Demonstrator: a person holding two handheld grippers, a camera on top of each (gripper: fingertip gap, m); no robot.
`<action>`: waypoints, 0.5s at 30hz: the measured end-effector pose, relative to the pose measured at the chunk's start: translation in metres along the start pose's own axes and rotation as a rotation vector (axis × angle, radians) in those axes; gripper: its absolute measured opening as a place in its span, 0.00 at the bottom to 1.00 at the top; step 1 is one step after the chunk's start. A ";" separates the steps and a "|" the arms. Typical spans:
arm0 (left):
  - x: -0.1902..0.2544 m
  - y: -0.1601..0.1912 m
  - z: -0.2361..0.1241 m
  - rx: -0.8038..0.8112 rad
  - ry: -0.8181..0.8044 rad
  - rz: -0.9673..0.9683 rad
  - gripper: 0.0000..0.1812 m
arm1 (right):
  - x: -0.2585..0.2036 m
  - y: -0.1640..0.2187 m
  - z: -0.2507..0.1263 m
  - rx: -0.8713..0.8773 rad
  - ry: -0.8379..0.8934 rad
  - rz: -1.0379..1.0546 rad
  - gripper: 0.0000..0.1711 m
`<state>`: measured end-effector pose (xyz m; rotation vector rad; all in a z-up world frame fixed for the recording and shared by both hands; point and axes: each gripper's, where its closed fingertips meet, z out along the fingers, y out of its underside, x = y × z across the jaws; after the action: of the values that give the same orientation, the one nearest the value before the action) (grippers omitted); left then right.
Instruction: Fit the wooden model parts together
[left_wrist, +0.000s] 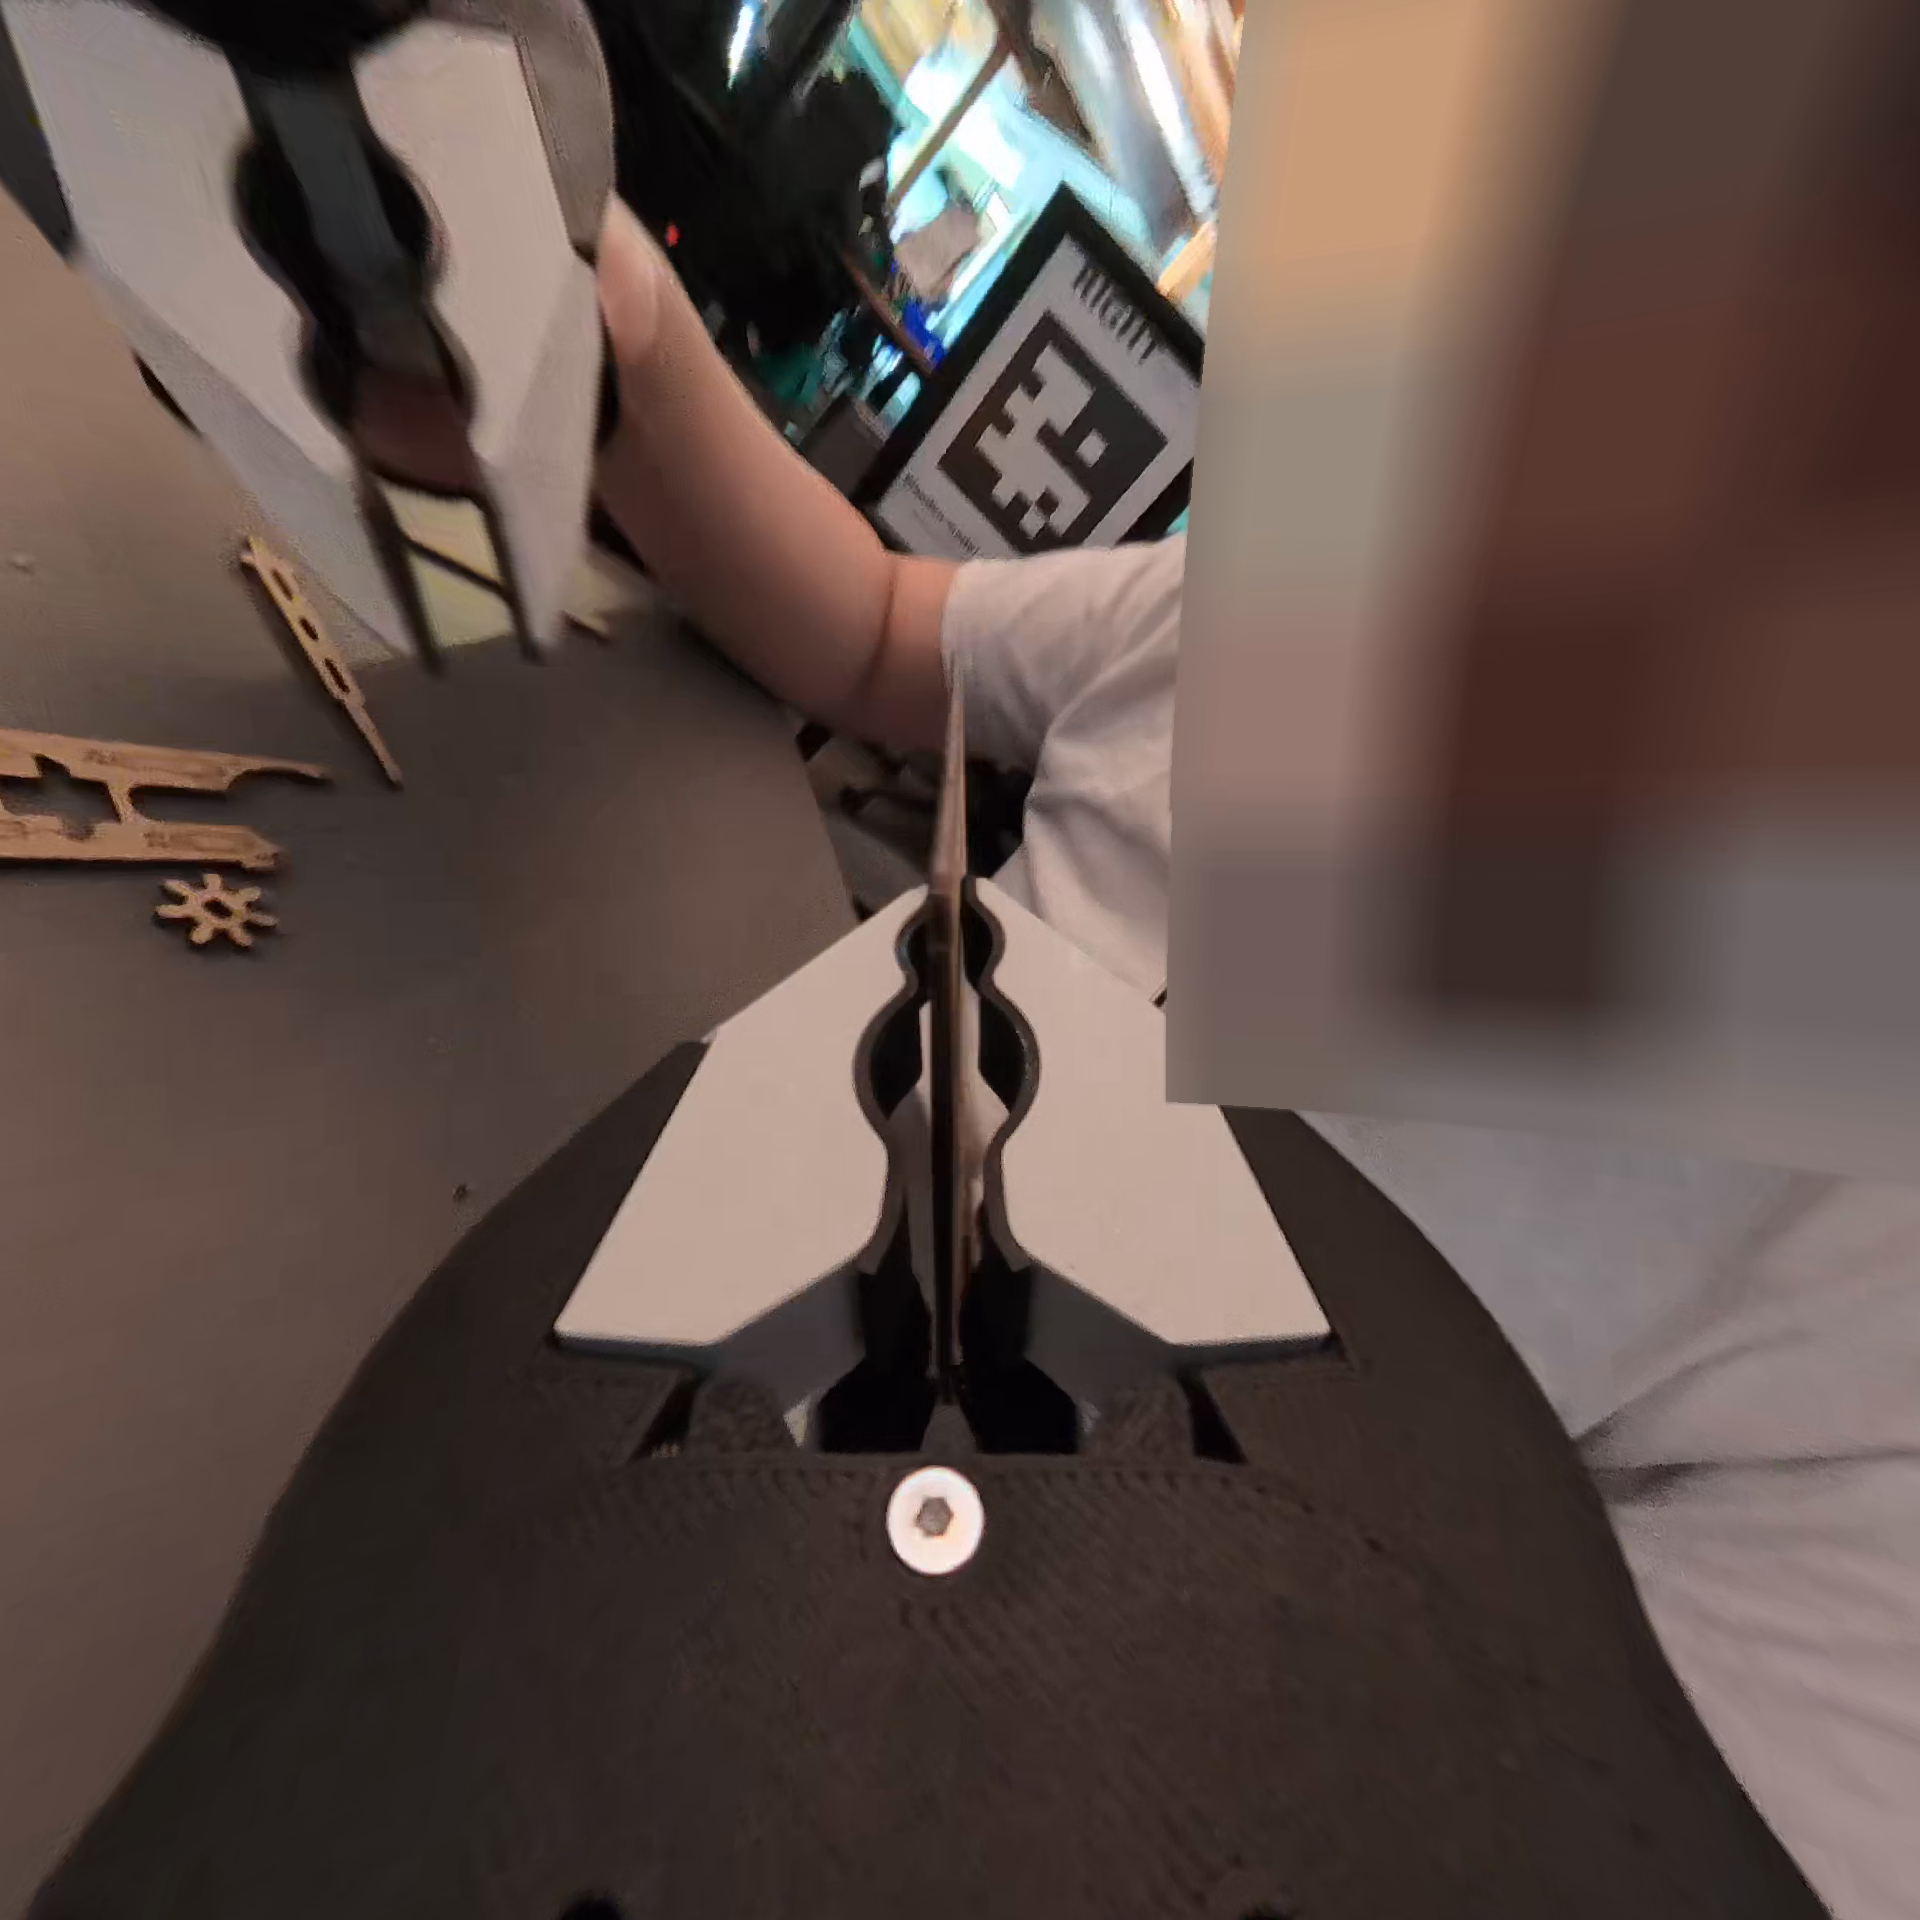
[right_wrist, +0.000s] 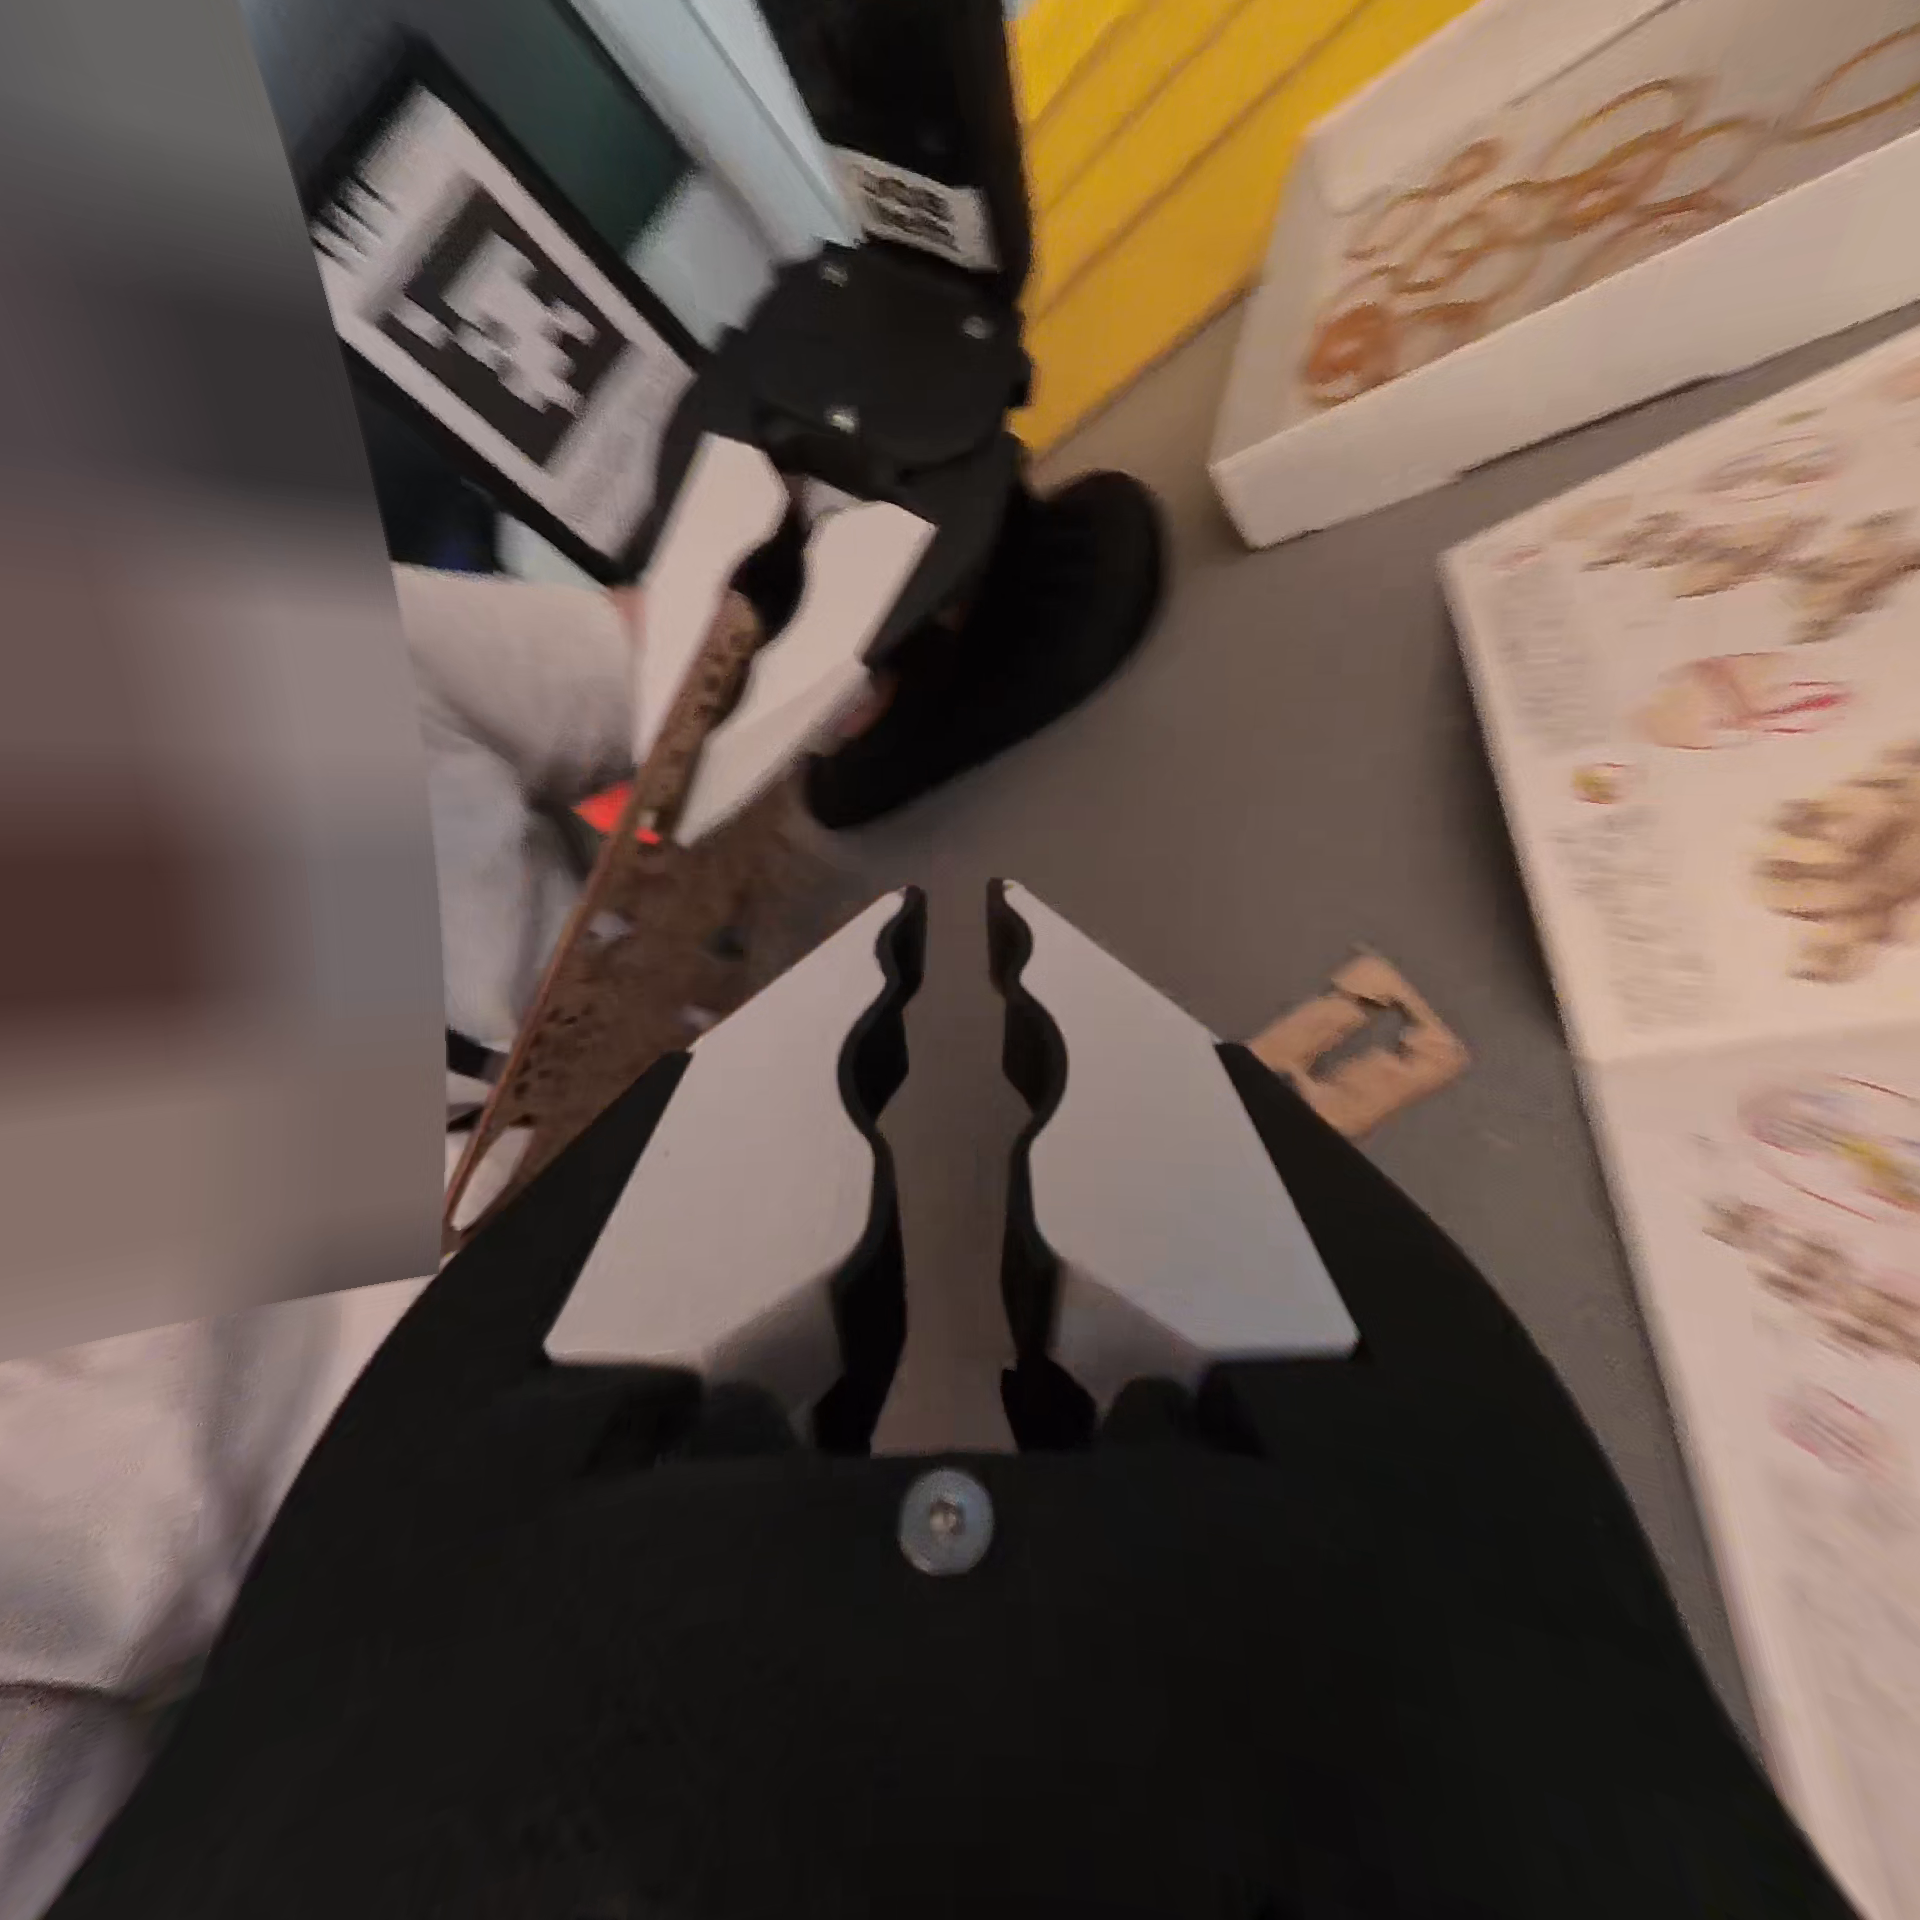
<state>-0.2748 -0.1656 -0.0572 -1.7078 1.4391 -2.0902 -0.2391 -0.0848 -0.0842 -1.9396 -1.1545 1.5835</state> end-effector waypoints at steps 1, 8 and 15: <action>-0.004 0.005 0.002 -0.031 -0.031 0.012 0.00 | 0.011 0.005 -0.006 -0.049 0.100 -0.061 0.06; -0.028 0.015 0.000 -0.057 -0.089 -0.103 0.01 | 0.031 0.044 0.009 -0.353 0.318 -0.455 0.12; -0.033 0.015 -0.003 -0.051 -0.099 -0.129 0.01 | 0.052 0.056 0.019 -0.412 0.382 -0.496 0.13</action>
<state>-0.2721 -0.1528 -0.0909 -1.9433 1.4003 -2.0132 -0.2358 -0.0815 -0.1629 -1.8672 -1.7070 0.7258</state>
